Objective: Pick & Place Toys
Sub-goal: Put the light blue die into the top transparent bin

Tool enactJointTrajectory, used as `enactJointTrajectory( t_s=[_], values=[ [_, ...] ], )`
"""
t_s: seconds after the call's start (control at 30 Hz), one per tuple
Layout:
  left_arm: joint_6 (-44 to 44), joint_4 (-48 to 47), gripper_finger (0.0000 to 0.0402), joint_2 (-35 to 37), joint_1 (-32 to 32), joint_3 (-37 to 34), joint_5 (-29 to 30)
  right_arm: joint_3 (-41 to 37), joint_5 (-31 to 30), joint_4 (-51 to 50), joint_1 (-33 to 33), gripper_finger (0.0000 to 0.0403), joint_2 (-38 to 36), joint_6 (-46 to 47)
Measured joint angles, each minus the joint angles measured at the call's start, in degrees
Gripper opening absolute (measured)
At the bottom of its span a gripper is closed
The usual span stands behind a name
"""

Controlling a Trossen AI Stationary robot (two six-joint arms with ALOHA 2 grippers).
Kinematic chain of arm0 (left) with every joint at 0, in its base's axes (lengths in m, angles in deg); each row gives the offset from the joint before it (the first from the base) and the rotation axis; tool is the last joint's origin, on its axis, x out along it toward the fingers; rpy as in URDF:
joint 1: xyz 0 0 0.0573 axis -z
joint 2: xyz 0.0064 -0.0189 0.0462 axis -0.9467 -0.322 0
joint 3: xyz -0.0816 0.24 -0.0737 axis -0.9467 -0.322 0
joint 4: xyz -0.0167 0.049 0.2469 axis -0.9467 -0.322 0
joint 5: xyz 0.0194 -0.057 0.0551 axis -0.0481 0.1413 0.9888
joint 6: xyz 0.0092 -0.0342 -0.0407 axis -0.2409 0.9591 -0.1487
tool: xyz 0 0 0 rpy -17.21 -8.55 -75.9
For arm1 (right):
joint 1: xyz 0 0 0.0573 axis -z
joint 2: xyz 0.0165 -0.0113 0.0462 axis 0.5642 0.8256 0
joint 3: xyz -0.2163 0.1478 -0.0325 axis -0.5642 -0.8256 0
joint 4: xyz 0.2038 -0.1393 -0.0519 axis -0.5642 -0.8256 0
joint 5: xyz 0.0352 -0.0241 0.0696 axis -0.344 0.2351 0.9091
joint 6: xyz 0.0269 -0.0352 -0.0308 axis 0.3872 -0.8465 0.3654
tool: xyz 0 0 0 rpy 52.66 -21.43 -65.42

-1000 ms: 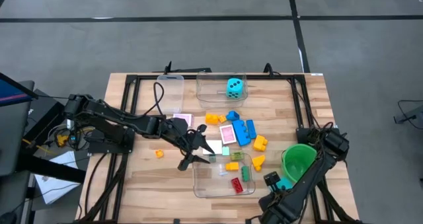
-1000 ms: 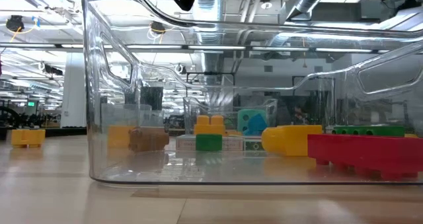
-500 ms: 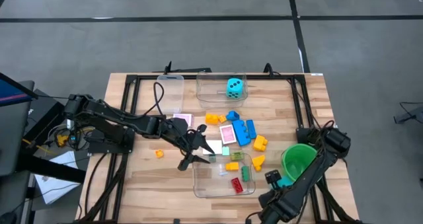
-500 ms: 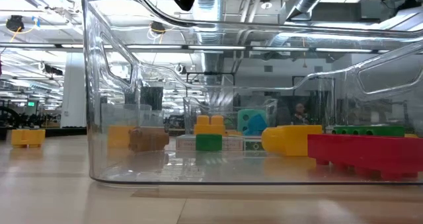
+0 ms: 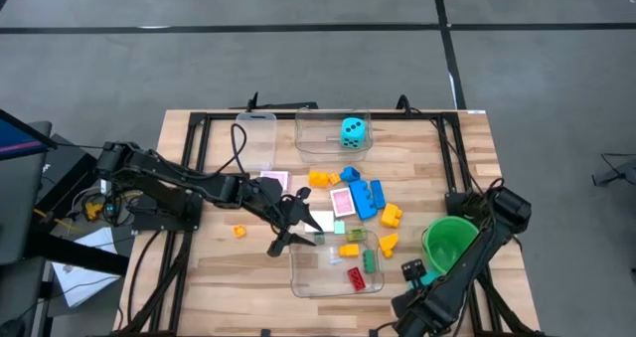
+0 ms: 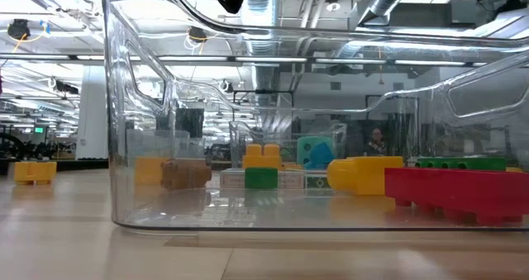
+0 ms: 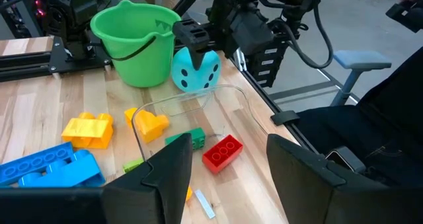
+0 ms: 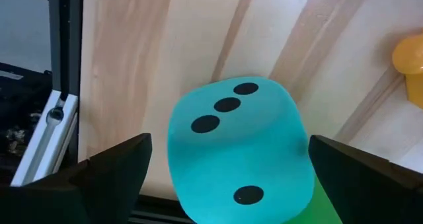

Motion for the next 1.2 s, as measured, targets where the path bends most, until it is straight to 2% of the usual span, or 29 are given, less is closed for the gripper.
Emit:
enactJointTrajectory(
  t_s=[0.5,0.77,1.2],
  values=[
    [0.0,0.0,0.0191,0.0,0.0,0.0,0.0,0.0,-0.8,-0.2,-0.9,0.0400,0.0,-3.6],
    [0.0,0.0,0.0191,0.0,0.0,0.0,0.0,0.1,-5.2,-0.2,-2.2,0.0400,0.0,-3.0],
    [0.0,0.0,0.0191,0.0,0.0,0.0,0.0,0.1,-5.1,-2.0,-3.2,0.0400,0.0,-3.6]
  ],
)
